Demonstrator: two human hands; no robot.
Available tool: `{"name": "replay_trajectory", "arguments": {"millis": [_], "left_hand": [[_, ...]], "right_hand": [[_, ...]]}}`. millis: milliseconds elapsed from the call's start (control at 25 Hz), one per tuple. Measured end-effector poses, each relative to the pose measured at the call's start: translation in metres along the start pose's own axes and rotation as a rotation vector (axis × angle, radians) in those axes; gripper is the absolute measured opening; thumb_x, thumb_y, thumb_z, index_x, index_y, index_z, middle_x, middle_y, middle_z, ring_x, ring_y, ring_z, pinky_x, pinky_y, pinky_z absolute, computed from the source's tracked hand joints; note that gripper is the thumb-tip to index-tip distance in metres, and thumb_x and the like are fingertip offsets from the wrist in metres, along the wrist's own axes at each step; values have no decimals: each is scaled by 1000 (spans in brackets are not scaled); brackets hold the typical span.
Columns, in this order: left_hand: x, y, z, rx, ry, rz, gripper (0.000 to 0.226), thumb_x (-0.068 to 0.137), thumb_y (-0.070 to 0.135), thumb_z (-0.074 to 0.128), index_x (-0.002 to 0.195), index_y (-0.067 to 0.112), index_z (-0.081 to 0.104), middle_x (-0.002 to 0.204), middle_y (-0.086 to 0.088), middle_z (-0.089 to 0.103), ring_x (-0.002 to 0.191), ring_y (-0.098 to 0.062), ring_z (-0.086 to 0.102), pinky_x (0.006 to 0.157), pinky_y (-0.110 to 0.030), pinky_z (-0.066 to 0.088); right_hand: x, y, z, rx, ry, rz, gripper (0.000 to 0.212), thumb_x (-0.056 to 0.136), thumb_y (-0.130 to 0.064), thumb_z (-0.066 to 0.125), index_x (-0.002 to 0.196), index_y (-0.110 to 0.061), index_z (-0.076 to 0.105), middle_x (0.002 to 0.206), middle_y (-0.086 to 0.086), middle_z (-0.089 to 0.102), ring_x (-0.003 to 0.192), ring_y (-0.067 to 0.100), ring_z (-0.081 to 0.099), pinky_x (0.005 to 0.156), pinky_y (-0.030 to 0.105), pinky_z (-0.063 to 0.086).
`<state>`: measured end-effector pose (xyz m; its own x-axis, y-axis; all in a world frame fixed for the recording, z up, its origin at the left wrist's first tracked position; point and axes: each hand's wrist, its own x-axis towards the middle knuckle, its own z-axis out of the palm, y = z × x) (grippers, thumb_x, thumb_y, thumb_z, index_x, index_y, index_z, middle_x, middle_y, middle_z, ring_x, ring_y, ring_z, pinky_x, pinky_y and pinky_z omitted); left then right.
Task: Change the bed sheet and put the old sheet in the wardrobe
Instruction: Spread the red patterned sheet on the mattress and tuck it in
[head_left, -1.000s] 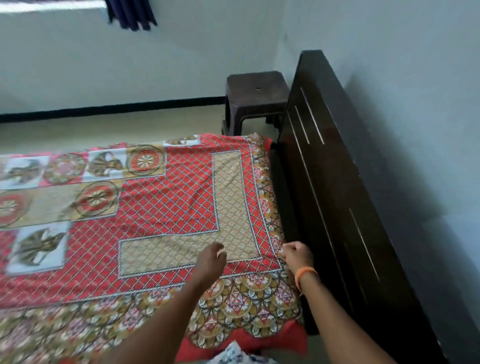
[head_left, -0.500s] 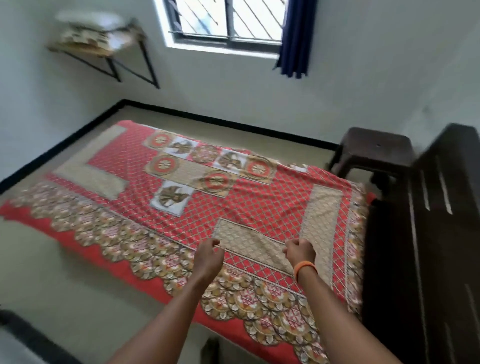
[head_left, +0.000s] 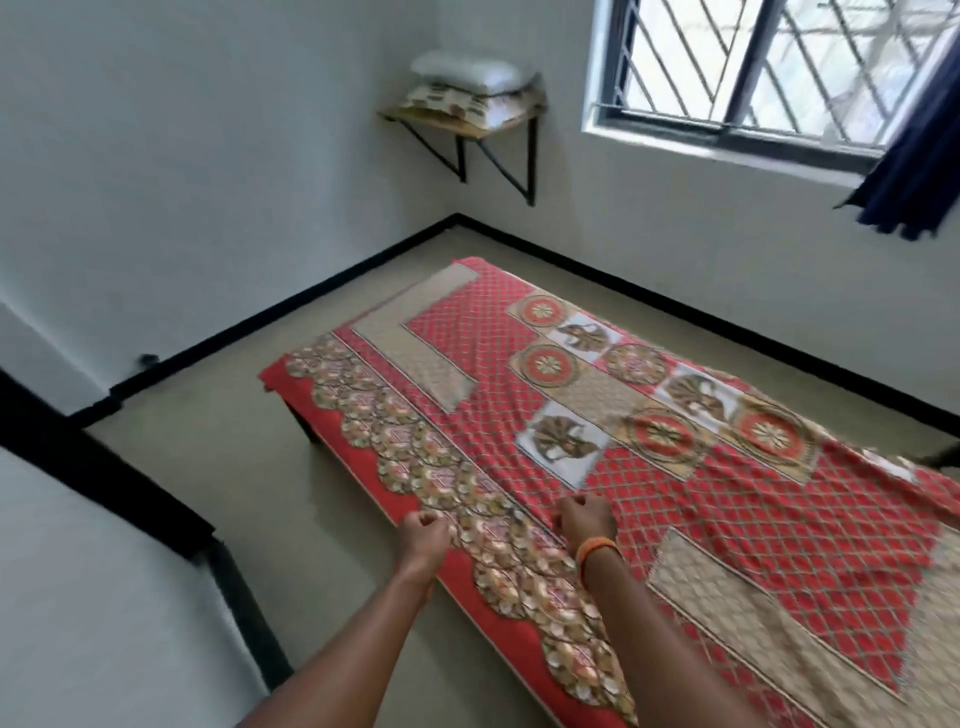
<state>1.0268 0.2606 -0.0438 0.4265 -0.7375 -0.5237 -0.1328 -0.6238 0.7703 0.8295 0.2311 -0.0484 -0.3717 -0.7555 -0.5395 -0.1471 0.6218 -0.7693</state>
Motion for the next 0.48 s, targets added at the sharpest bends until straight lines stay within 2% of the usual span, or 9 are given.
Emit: {"name": "replay_trajectory", "arguments": {"millis": [120,240,360,480], "left_hand": [[60,24,-54,-67,38,-28,9,91,7,54,86,14,57,74,-7,62,65,-20,55,56,-30,43],[119,60,-92,-143,64,-17,9,94,6,50,90,13,55,70,-5,58,60,-17,49,48,-27,38],[188,101,-125,-192,49,23,11,94,5,48,89,12,54,72,-4,56,64,-18,50,50,-27,40],[266,139,-167,-271,59,41,8,95,8,51,89,13,55,76,-6,59,69,-22,57,59,-35,52]], "right_hand": [[2,-49,77,56,-41,19,20,91,-12,54,74,-6,64,71,8,69,72,24,68,59,31,49],[20,-96,146,58,-63,-2,18,93,-16,54,81,-6,63,76,10,71,76,25,69,60,31,47],[51,-152,222,51,-77,-26,18,92,-14,55,77,-5,62,76,12,72,72,25,68,57,32,48],[87,-213,309,83,-143,-45,17,92,-15,57,79,-6,63,78,13,73,67,23,66,55,29,45]]}}
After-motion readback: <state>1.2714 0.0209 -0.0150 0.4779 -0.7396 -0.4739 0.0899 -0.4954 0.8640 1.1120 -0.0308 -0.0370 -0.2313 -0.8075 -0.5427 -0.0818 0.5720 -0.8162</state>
